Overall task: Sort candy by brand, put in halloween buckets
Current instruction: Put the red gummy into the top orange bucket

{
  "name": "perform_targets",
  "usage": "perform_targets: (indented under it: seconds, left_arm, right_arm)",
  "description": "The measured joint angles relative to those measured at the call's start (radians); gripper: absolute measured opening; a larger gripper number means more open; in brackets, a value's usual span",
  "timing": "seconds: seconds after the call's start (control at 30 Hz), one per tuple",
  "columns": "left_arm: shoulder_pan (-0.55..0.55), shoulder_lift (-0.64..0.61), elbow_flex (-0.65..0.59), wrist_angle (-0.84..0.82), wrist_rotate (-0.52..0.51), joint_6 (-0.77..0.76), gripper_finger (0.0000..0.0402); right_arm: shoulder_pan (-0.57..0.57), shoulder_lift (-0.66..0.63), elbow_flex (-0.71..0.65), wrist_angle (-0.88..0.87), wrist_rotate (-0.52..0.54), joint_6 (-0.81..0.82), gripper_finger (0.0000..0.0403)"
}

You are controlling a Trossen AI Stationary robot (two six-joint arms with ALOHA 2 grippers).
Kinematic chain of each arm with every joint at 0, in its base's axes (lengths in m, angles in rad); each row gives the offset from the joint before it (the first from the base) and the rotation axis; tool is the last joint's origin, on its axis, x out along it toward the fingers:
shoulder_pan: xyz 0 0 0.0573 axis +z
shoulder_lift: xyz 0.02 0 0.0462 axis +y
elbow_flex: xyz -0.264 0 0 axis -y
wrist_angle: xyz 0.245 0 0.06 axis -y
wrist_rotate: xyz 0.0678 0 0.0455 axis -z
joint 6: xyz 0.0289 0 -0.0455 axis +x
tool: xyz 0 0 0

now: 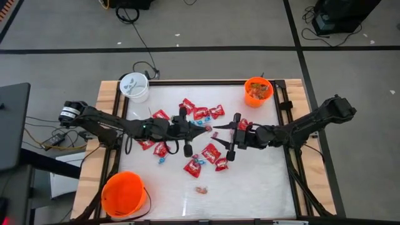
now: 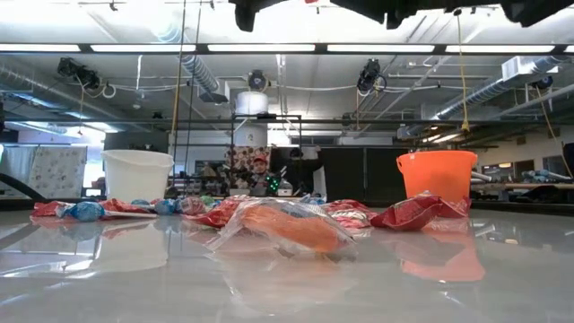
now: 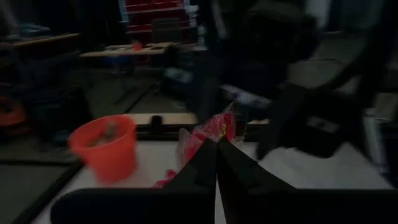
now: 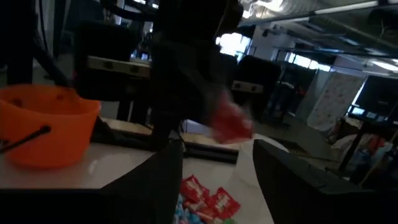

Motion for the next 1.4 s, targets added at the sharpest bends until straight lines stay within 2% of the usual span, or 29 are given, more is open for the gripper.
perform_targets:
  seconds: [0.13,0.3,0.43,0.67,0.87,0.97,1.1,1.17,1.27,1.33,1.4]
  left_arm:
    - [-0.001,0.013,0.0,0.015,0.072,-0.002,0.0012]
    - [-0.002,0.017,0.0,0.024,0.08,-0.001,0.0012]
    - [-0.002,0.017,0.0,0.022,0.082,-0.001,0.0012]
    - [-0.002,0.017,0.0,0.016,0.087,-0.027,0.0013]
    - [-0.004,0.009,0.0,-0.006,0.074,-0.034,0.0052]
    - [-0.005,-0.031,0.0,-0.088,0.056,-0.037,0.0078]
    - [-0.005,-0.088,0.0,-0.282,-0.05,-0.109,0.0098]
    - [-0.009,-0.102,0.0,-0.376,-0.06,-0.169,0.01]
    - [-0.039,-0.091,0.0,-0.45,-0.053,-0.255,0.0101]
    - [-0.064,-0.065,0.0,-0.487,-0.051,-0.302,0.0101]
    - [-0.088,-0.026,0.0,-0.491,-0.052,-0.333,0.0101]
  right_arm:
    - [-0.003,0.034,0.0,0.082,-0.017,-0.007,0.0213]
    - [-0.003,0.038,0.0,0.102,-0.025,-0.008,0.0191]
    - [-0.003,0.038,0.0,0.105,-0.066,-0.006,0.0144]
    - [-0.003,0.038,-0.001,0.1,-0.097,0.003,0.002]
    - [-0.002,0.004,-0.001,0.025,0.012,0.019,0.0009]
    - [-0.003,-0.066,-0.001,-0.108,0.088,0.083,0.0007]
    - [-0.017,-0.202,0.002,-0.39,0.127,0.225,0.0005]
    - [-0.055,-0.272,0.041,-0.661,0.124,0.333,0.0005]
    - [-0.172,-0.333,0.149,-1.111,0.122,0.52,0.0005]
    - [-0.271,-0.338,0.225,-1.335,0.104,0.6,0.0005]
    - [-0.372,-0.33,0.286,-1.475,0.09,0.618,0.0005]
